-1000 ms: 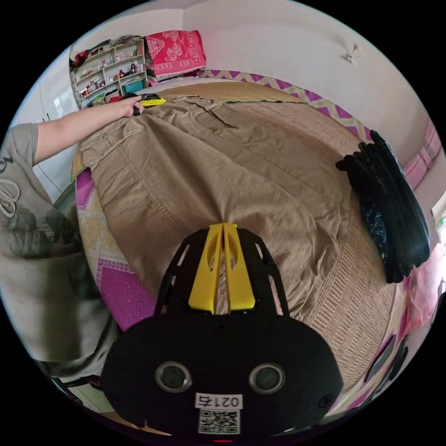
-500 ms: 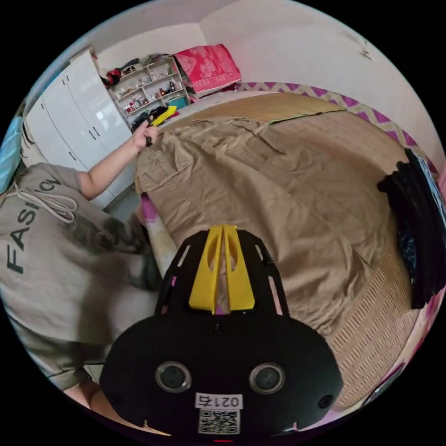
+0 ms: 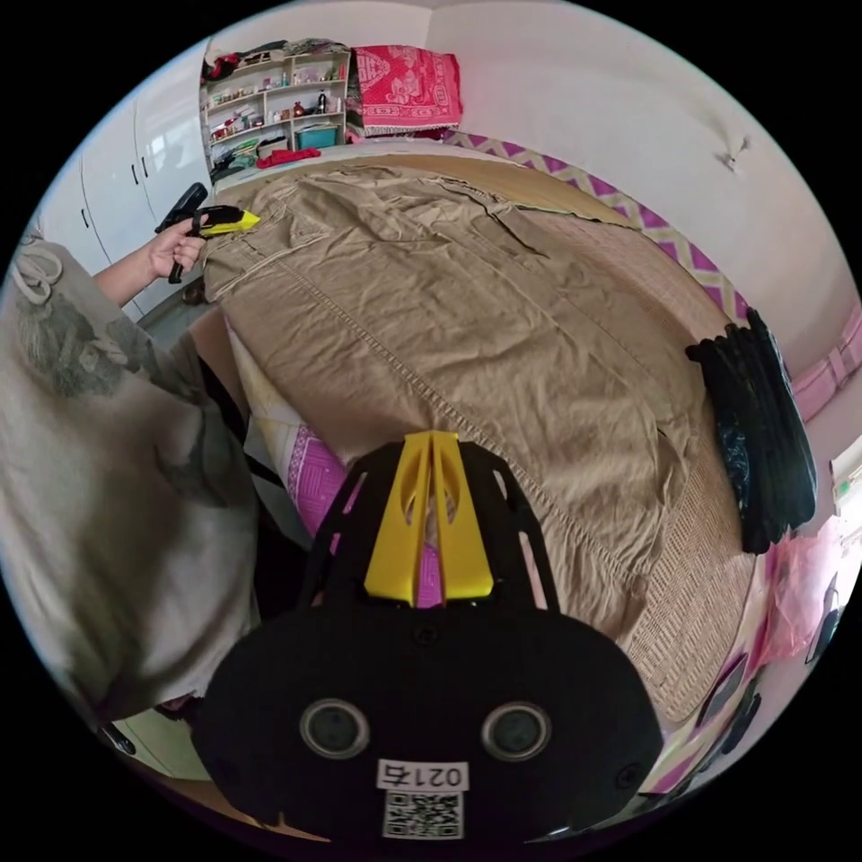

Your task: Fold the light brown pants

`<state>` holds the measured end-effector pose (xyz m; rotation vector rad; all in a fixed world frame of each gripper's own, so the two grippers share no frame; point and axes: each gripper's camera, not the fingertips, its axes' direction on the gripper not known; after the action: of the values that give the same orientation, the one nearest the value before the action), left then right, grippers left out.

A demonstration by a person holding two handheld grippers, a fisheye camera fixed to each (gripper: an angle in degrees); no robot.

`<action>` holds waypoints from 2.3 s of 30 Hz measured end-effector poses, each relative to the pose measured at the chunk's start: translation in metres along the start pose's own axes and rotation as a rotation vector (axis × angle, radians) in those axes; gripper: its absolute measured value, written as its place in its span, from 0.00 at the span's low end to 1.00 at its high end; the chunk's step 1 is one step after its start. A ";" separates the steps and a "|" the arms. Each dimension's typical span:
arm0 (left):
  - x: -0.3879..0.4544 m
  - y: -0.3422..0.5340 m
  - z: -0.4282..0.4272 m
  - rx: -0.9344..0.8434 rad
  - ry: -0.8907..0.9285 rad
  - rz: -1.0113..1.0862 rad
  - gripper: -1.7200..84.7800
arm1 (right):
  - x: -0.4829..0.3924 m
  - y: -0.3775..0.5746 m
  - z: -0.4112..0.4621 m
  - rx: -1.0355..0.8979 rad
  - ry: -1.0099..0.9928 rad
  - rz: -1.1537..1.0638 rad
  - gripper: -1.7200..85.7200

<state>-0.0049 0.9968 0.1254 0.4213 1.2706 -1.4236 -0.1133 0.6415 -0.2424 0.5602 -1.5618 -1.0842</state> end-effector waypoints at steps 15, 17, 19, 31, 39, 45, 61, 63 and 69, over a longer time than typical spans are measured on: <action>0.056 -0.008 0.020 -0.115 -0.064 0.066 0.01 | 0.054 0.087 0.000 -0.045 -0.104 0.158 0.01; 0.053 0.004 -0.010 -0.035 0.102 0.100 0.01 | 0.068 0.120 -0.022 0.094 -0.108 0.333 0.02; 0.057 0.026 -0.061 0.058 0.136 0.167 0.01 | 0.080 0.155 -0.042 0.217 -0.148 0.514 0.03; -0.038 0.152 -0.208 0.383 -0.060 -0.422 0.14 | 0.097 0.321 0.001 0.497 -0.372 1.389 0.12; -0.087 0.151 -0.215 0.418 -0.069 -0.500 0.16 | 0.129 0.338 0.039 0.578 -0.478 1.553 0.12; -0.117 0.146 -0.220 0.456 -0.059 -0.509 0.15 | 0.143 0.345 0.062 0.577 -0.547 1.531 0.05; -0.150 0.074 -0.219 0.409 -0.110 -0.408 0.01 | 0.167 0.368 0.089 0.646 -0.607 1.459 0.01; -0.147 0.059 -0.217 0.384 -0.126 -0.389 0.01 | 0.169 0.369 0.088 0.650 -0.613 1.455 0.01; -0.110 -0.042 -0.196 0.209 -0.257 -0.164 0.01 | 0.197 0.345 0.074 0.669 -0.665 1.358 0.01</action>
<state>-0.0830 1.2083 0.1648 0.2663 0.9702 -1.6987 -0.1736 0.6686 0.1564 -0.5372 -2.2643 0.3760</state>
